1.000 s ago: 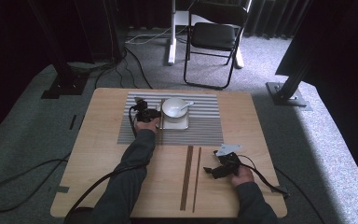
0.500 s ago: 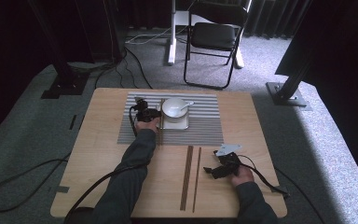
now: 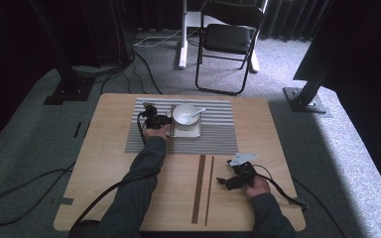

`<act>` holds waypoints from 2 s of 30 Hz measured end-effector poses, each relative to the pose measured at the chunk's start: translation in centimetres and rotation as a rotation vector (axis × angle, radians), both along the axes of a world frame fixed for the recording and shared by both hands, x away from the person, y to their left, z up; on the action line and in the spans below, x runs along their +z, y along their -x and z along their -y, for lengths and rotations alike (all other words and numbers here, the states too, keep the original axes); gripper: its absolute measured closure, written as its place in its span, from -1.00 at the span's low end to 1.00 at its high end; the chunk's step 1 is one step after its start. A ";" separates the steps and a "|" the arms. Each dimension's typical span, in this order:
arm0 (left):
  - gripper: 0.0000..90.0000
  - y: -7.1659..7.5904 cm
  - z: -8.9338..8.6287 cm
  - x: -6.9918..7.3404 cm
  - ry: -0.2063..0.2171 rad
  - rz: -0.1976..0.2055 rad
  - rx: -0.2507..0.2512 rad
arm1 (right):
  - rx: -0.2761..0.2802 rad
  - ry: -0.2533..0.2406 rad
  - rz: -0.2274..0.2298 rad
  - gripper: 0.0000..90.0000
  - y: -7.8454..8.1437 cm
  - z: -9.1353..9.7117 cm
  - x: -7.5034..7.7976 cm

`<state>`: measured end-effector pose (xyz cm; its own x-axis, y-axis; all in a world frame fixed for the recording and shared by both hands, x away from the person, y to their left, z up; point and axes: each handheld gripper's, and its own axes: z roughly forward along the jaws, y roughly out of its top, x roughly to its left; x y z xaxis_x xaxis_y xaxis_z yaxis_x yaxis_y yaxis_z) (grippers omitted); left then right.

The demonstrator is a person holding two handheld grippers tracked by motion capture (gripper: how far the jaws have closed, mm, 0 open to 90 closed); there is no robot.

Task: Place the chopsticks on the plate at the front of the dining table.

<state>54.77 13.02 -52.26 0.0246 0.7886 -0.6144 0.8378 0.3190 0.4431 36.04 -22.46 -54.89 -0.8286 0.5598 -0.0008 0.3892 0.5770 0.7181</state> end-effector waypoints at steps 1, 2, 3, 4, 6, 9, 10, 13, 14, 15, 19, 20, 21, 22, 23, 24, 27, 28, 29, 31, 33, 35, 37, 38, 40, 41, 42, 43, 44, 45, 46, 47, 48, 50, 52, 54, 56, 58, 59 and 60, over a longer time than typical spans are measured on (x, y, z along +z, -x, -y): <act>0.86 0.0 0.0 0.0 0.000 0.000 0.000 | 0.000 0.000 0.000 -0.75 0.0 0.0 0.0; 0.86 0.0 0.0 0.0 0.001 0.002 0.000 | 0.000 0.000 0.000 -0.75 0.0 0.0 0.0; 0.86 0.0 0.0 0.0 0.001 0.002 0.000 | 0.000 0.000 0.000 -0.75 0.0 0.0 0.0; 0.86 0.0 0.0 0.1 0.001 0.003 0.000 | 0.000 0.000 0.000 -0.75 0.0 0.0 0.0; 0.86 0.0 0.0 0.1 0.001 0.005 -0.001 | 0.000 0.000 0.000 -0.75 0.0 0.0 0.0; 0.86 0.0 0.0 0.1 0.004 0.005 -0.001 | 0.000 0.000 0.000 -0.75 0.0 0.0 0.0; 0.86 0.0 0.0 0.1 0.008 0.004 -0.002 | 0.000 0.000 0.000 -0.75 0.0 0.0 0.0; 0.85 0.1 0.1 0.1 0.011 0.003 -0.001 | 0.000 0.000 0.000 -0.75 0.0 0.0 0.0; 0.85 0.1 0.2 0.0 0.007 0.003 -0.001 | 0.000 0.000 0.000 -0.75 0.0 0.0 0.0; 0.84 0.1 0.2 0.0 0.007 0.003 -0.001 | 0.000 0.000 0.000 -0.75 0.0 0.0 0.0; 0.84 0.1 0.1 -0.1 0.010 -0.001 0.000 | 0.000 0.000 0.000 -0.75 0.0 0.0 0.0; 0.84 0.1 0.1 -0.1 0.014 0.000 0.002 | 0.000 0.000 0.000 -0.75 0.0 0.0 0.0; 0.84 0.1 0.1 -0.1 0.014 0.000 0.002 | 0.000 0.000 0.000 -0.75 0.0 0.0 0.0; 0.84 0.1 0.1 -0.1 0.015 -0.001 0.003 | 0.000 0.000 0.000 -0.75 0.0 0.0 0.0; 0.83 0.1 0.1 -0.1 0.016 -0.001 0.003 | 0.000 0.000 0.000 -0.75 0.0 0.0 0.0; 0.82 0.1 0.1 -0.1 0.019 -0.001 0.003 | 0.000 0.000 0.000 -0.75 0.0 0.0 0.0; 0.82 0.1 0.1 0.0 0.019 0.001 0.004 | 0.000 0.000 0.000 -0.75 0.0 0.0 0.0; 0.82 0.1 0.1 0.0 0.018 0.002 0.003 | 0.000 0.000 0.000 -0.75 0.0 0.0 0.0; 0.82 0.1 0.1 0.0 0.017 0.002 0.003 | 0.000 0.000 0.000 -0.75 0.0 0.0 0.0; 0.81 0.2 0.0 0.2 0.013 0.007 0.001 | 0.000 0.000 0.000 -0.75 0.0 0.0 0.0; 0.78 0.3 0.0 0.4 0.010 0.016 0.002 | 0.000 0.000 0.000 -0.75 0.0 0.0 0.0; 0.76 0.4 -0.1 0.9 0.004 0.032 0.000 | 0.000 0.000 0.000 -0.75 0.0 0.0 0.0; 0.73 0.6 -0.3 1.3 -0.002 0.045 -0.011 | 0.000 0.000 0.000 -0.75 0.0 0.0 0.0; 0.70 0.8 -0.5 1.8 -0.008 0.057 -0.015 | 0.000 0.000 0.000 -0.75 0.0 0.0 0.0; 0.67 1.4 -0.6 2.2 -0.026 0.074 -0.035 | 0.000 0.000 0.000 -0.75 0.0 0.0 0.0; 0.66 1.4 -0.6 2.2 -0.026 0.074 -0.035 | 0.000 0.000 0.000 -0.75 0.0 0.0 0.0; 0.65 2.1 -0.8 2.5 -0.053 0.093 -0.056 | 0.000 0.000 0.000 -0.75 0.0 0.0 0.0; 0.62 2.1 -0.8 2.5 -0.053 0.093 -0.056 | 0.000 0.000 0.000 -0.75 0.0 0.0 0.0; 0.61 2.8 -1.1 2.7 -0.067 0.104 -0.072 | 0.000 0.000 0.000 -0.75 0.0 0.0 0.0; 0.61 2.8 -1.1 2.7 -0.067 0.104 -0.072 | 0.000 0.000 0.000 -0.75 0.0 0.0 0.0; 0.59 3.5 -1.4 2.9 -0.077 0.119 -0.079 | 0.000 0.000 0.000 -0.75 0.0 0.0 0.0; 0.57 3.5 -1.4 2.9 -0.077 0.119 -0.079 | 0.000 0.000 0.000 -0.75 0.0 0.0 0.0; 0.54 4.2 -1.7 3.1 -0.084 0.130 -0.092 | 0.000 0.000 0.000 -0.75 0.0 0.0 0.0; 0.53 4.7 -1.6 3.2 -0.095 0.143 -0.099 | 0.000 0.000 0.000 -0.75 0.0 0.0 0.0; 0.49 5.6 -1.7 3.4 -0.111 0.164 -0.113 | 0.000 0.000 0.000 -0.75 0.0 0.0 0.0; 0.46 6.2 -1.6 3.4 -0.114 0.176 -0.122 | 0.000 0.000 0.000 -0.75 0.0 0.0 0.0; 0.43 6.6 -1.6 3.4 -0.126 0.186 -0.130 | 0.000 0.000 0.000 -0.75 0.0 0.0 0.0; 0.35 7.6 -1.4 3.2 -0.162 0.200 -0.147 | 0.000 0.000 0.000 -0.75 0.0 0.0 0.0; 0.35 7.6 -1.4 3.2 -0.162 0.200 -0.147 | 0.000 0.000 0.000 -0.75 0.0 0.0 0.0; 0.33 8.2 -1.5 3.0 -0.163 0.204 -0.148 | 0.000 0.000 0.000 -0.75 0.0 0.0 0.0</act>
<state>46.58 14.54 -49.27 0.2565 0.8551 -0.4505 0.7584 0.1109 0.6423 36.03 -22.46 -54.89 -0.8286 0.5598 -0.0007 0.3891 0.5770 0.7181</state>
